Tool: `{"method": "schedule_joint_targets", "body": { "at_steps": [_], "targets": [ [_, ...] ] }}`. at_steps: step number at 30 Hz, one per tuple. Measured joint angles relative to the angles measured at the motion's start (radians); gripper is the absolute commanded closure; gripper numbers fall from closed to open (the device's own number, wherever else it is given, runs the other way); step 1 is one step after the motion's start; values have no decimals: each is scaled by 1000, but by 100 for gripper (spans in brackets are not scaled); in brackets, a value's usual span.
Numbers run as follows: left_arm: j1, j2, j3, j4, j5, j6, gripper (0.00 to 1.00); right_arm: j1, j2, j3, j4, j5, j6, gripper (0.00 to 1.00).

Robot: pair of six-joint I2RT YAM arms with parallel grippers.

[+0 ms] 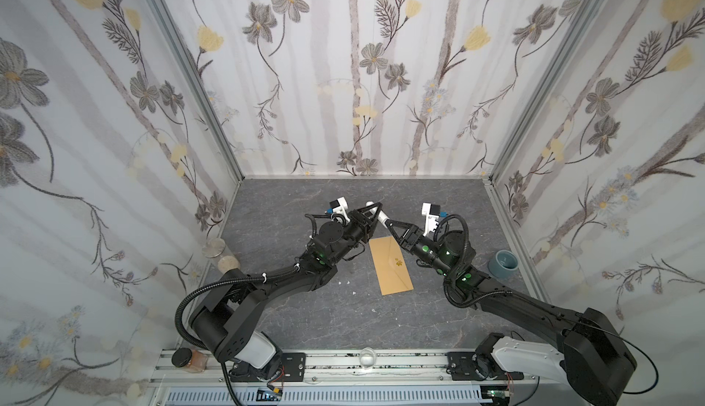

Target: Place the letter into the envelope and seal it

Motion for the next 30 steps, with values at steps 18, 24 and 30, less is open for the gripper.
{"method": "schedule_joint_targets", "body": {
  "at_steps": [18,24,30],
  "targets": [
    [-5,16,8,28,-6,-32,100,1,-39,92,-227,37,-90,87],
    [-8,23,30,31,37,-64,100,43,-93,213,-513,151,-292,88],
    [-9,18,37,-5,78,-73,100,120,-94,306,-717,315,-503,89]
  ]
}}
